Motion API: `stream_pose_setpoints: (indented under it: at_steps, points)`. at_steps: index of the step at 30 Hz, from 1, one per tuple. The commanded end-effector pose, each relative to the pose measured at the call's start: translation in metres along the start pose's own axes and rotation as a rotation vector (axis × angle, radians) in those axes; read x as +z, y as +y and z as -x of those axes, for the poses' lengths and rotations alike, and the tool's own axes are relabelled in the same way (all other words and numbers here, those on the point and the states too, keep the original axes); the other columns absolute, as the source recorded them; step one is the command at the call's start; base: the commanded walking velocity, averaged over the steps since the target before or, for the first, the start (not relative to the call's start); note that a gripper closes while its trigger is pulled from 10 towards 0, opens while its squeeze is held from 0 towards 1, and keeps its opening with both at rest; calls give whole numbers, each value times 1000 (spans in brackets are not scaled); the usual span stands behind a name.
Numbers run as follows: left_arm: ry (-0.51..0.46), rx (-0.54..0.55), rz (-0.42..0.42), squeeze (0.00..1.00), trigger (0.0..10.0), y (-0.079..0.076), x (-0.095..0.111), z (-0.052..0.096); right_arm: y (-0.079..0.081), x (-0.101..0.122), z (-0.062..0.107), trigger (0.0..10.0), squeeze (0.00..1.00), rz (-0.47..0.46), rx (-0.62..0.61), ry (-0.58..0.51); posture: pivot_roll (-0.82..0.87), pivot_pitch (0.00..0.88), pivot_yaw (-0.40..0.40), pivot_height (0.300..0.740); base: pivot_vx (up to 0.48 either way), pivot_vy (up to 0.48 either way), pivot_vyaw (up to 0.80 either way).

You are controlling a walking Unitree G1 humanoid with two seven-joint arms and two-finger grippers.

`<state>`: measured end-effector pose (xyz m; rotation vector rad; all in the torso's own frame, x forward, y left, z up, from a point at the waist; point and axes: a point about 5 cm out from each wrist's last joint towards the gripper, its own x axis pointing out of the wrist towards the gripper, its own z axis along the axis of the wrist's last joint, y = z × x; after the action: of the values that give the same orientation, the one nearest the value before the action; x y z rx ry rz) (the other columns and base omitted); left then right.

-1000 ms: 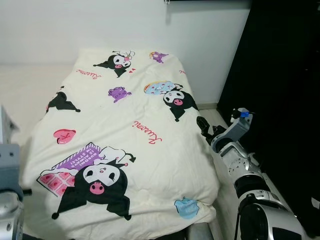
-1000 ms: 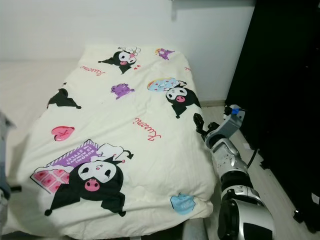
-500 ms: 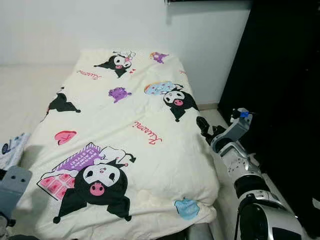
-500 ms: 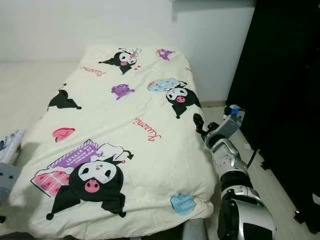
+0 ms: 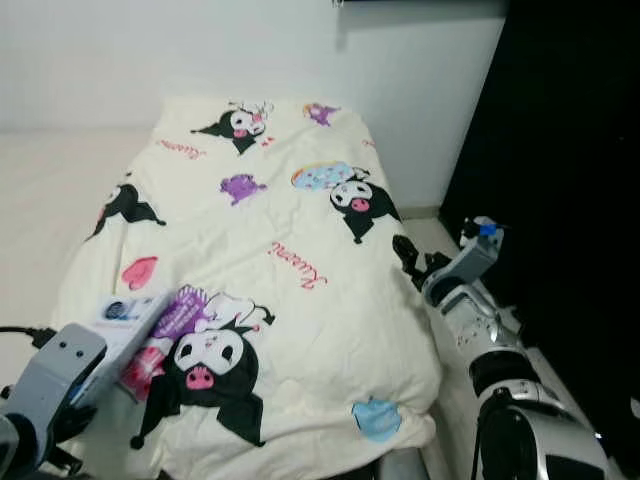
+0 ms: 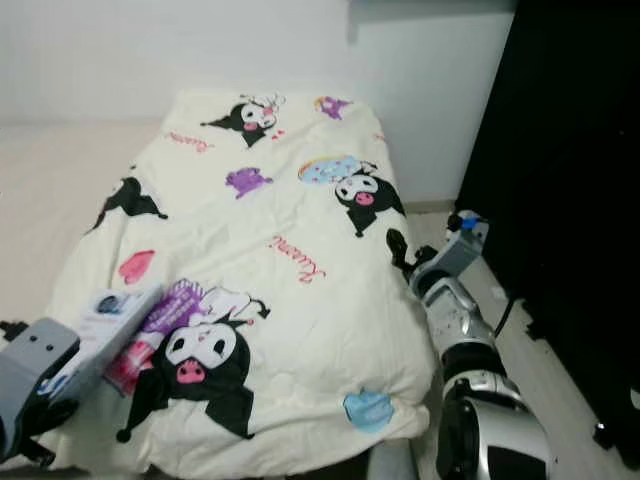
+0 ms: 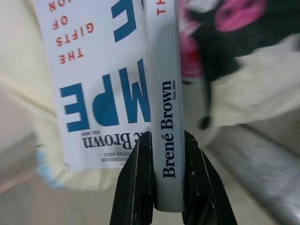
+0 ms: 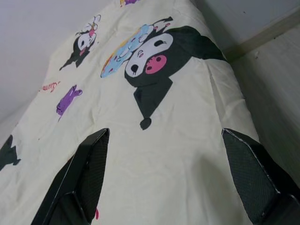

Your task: Clean up the room

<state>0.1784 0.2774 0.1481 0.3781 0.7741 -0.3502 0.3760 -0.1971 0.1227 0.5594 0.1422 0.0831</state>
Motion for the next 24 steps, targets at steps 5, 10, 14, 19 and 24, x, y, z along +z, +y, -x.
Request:
stream_pose_setpoints:
  at_steps: [5,10,14,19,24]
  points:
    - [-108,-166,-10,0,0,-12,25,17,-1,-3,0,10000,0,11,-4,13,-3,21,-27,475,0,0,0]
    - [-281,-30,100,0,0,7,56,16,-1,-4,0,10000,0,12,-4,15,-4,23,-31,475,0,0,0]
    - [-409,438,230,0,0,61,76,13,1,-3,0,10000,0,13,4,10,-7,21,-30,475,0,0,0]
    - [-551,622,395,0,0,71,85,10,1,-2,0,10000,0,25,9,10,-18,19,-30,475,0,0,0]
    - [-420,420,617,0,0,41,62,-29,0,-1,0,10000,0,30,-1,13,-25,19,-30,475,0,0,0]
